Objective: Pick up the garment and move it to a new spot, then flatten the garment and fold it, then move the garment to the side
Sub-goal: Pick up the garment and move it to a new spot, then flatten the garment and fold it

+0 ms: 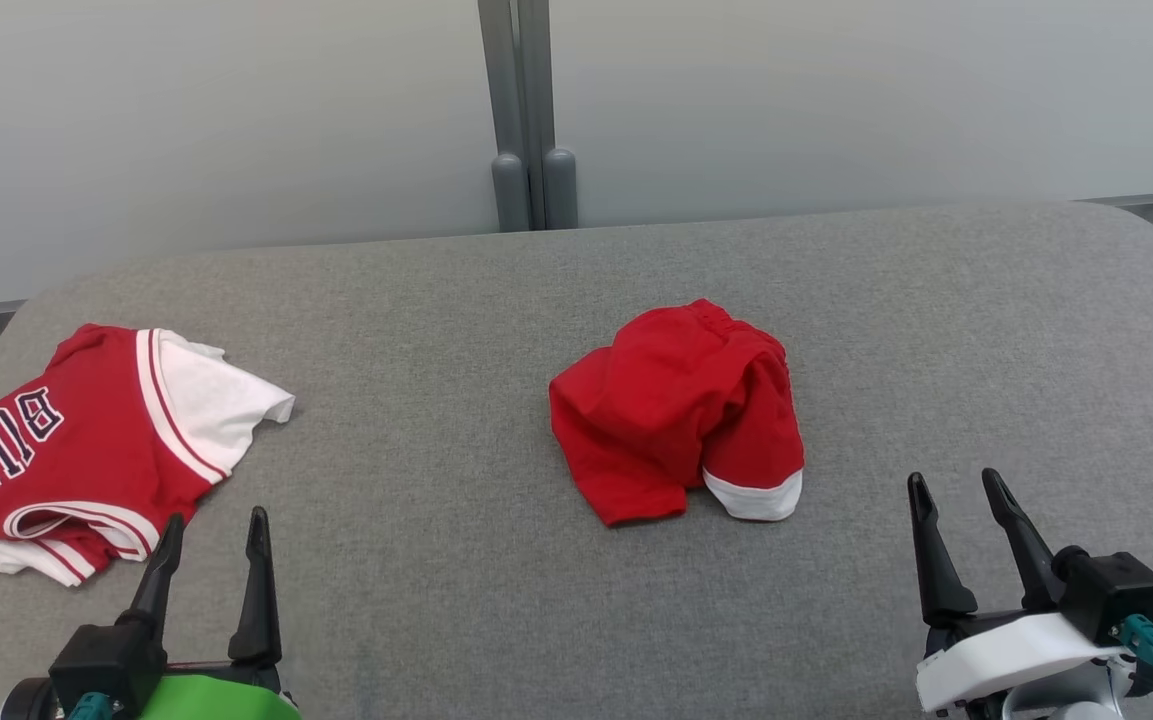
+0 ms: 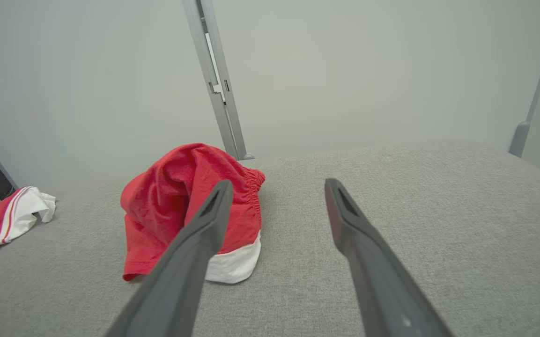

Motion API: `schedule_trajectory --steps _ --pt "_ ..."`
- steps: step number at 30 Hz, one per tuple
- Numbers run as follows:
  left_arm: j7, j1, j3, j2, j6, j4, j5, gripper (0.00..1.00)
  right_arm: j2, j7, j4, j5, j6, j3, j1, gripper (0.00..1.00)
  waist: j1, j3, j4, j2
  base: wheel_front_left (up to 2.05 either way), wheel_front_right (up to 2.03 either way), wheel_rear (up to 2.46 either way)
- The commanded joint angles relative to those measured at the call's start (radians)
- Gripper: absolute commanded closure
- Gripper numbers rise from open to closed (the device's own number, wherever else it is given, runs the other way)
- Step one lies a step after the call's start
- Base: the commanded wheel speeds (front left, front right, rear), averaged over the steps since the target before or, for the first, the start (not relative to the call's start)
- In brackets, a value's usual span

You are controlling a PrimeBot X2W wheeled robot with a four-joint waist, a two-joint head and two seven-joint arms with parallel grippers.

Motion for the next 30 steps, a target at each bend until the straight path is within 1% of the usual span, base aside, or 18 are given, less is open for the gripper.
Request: schedule_trajectory --steps 1,5,10,25,30 --pt "-0.001 0.017 0.000 -0.001 -0.010 -0.002 0.010 0.00 -0.004 -0.003 -0.006 0.000 0.000 -0.003 0.017 0.00 0.0000 -0.001 0.003 -0.0001 0.00 0.00 0.00" --pt "-0.001 0.016 0.002 -0.008 -0.025 0.003 0.026 0.00 -0.004 -0.003 -0.009 -0.001 0.000 -0.003 0.023 0.00 0.0000 0.000 0.007 -0.0001 0.00 0.00 0.00" --pt "-0.001 0.015 0.014 -0.021 -0.032 0.009 0.039 0.00 -0.005 -0.003 -0.007 0.000 0.000 -0.005 0.028 0.00 0.0000 0.000 0.009 -0.0001 0.00 0.00 0.00" --pt "-0.001 0.012 0.042 -0.038 -0.043 0.018 0.065 0.00 0.000 -0.003 0.005 0.005 0.000 -0.003 0.023 0.00 0.0000 0.003 0.007 -0.0001 0.00 0.00 0.00" --pt "-0.001 0.001 0.043 -0.044 -0.046 0.024 0.071 0.00 -0.009 -0.003 0.008 0.005 0.000 -0.004 -0.001 0.00 0.0000 0.008 0.009 -0.0001 0.00 0.00 0.00"
